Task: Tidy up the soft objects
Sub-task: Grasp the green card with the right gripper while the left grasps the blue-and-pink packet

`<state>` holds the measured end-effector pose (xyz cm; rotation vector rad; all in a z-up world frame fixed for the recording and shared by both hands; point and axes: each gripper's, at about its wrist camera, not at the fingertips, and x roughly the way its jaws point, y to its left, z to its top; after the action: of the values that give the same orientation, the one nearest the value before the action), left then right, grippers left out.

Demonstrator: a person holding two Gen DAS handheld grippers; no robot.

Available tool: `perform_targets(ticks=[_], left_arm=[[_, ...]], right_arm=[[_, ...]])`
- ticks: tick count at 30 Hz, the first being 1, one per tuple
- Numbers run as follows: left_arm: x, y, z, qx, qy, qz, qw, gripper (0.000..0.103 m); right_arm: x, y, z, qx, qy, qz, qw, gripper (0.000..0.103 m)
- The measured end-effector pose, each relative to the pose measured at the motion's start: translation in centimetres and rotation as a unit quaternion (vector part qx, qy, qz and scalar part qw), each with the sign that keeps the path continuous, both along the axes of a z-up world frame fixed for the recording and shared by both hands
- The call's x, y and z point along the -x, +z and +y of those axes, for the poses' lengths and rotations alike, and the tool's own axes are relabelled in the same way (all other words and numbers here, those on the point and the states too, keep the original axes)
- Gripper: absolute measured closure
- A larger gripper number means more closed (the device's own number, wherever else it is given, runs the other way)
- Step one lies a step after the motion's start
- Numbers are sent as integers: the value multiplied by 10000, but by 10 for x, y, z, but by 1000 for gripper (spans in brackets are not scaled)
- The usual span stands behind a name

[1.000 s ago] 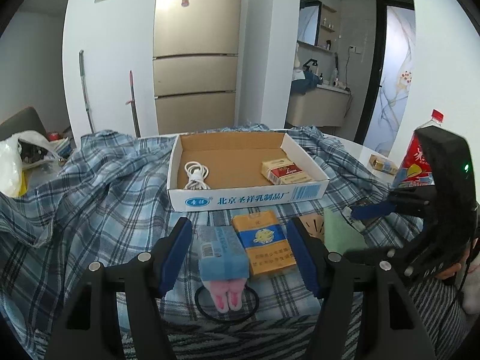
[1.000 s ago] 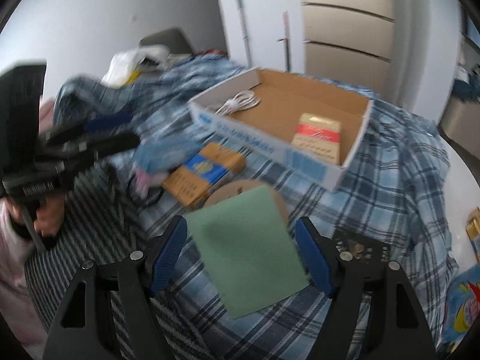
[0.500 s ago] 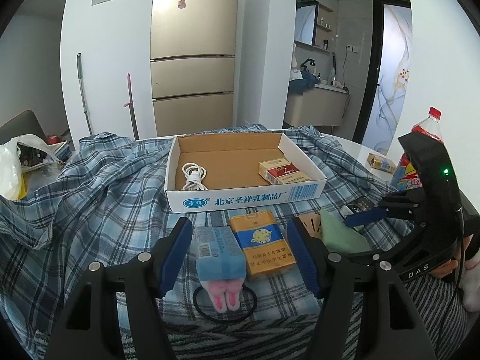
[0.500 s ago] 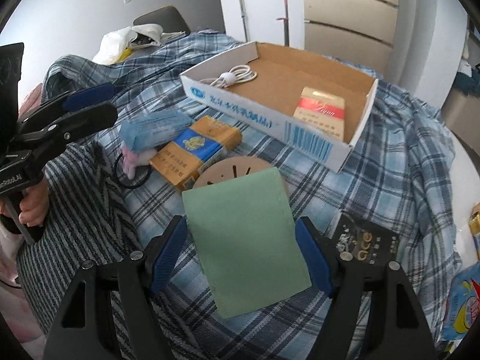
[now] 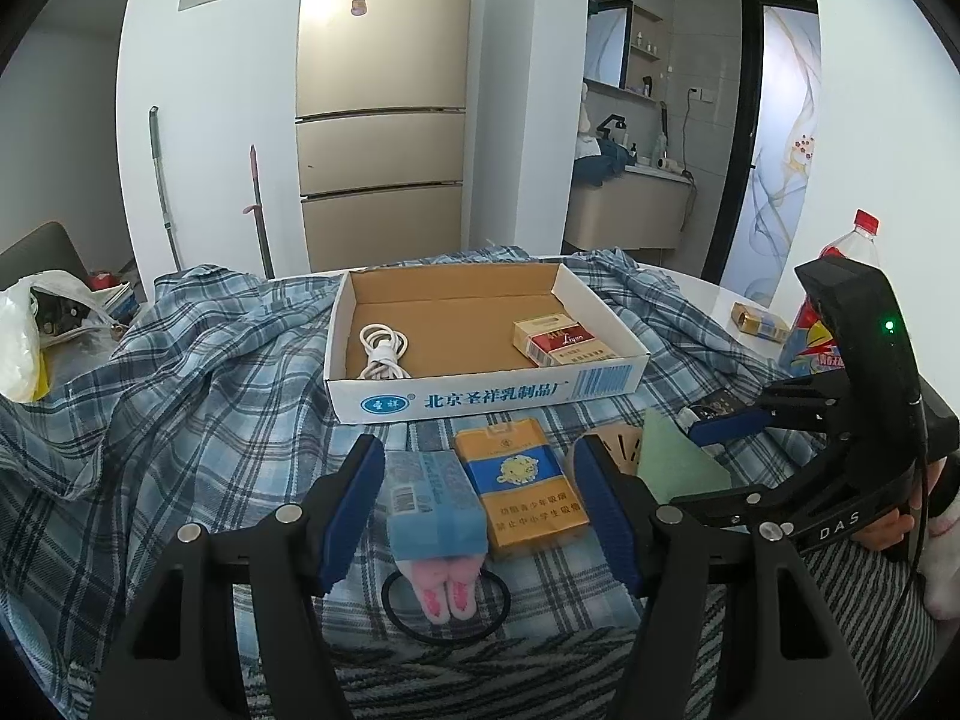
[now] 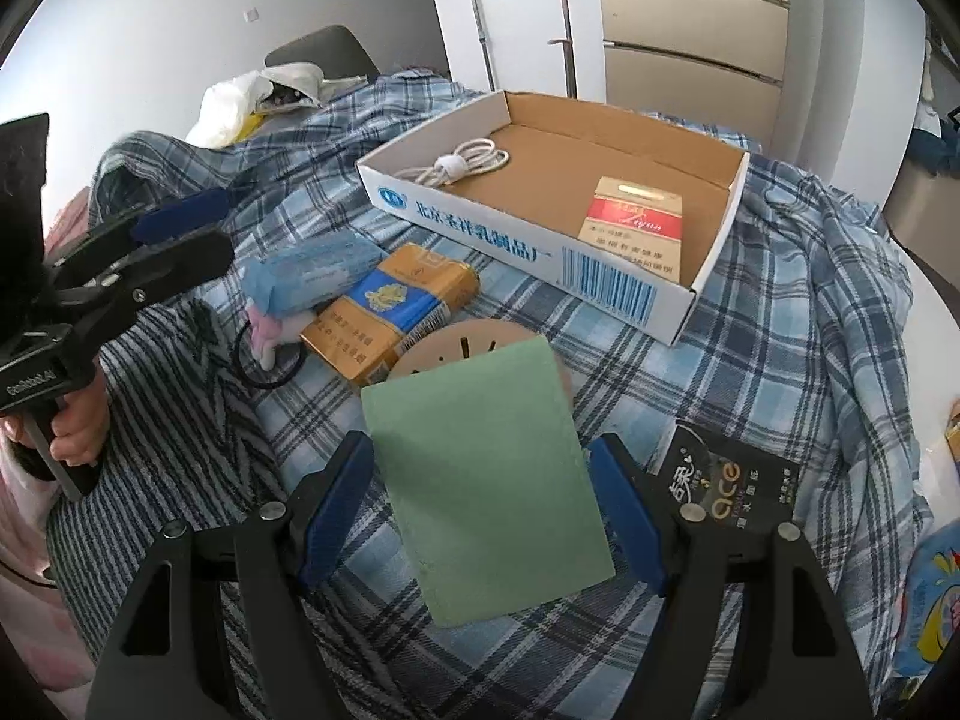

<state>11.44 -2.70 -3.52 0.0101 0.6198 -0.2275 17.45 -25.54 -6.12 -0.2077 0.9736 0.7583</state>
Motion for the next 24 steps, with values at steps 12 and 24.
perform_targets(ticks=[12, 24], left_arm=[[0, -1, -1, -4, -16, 4, 10000, 35], [1, -2, -3, -20, -23, 31, 10000, 35]], right_arm=[[-5, -4, 0, -13, -2, 187, 9998, 26], [7, -7, 12, 309, 418, 99, 9986, 32]])
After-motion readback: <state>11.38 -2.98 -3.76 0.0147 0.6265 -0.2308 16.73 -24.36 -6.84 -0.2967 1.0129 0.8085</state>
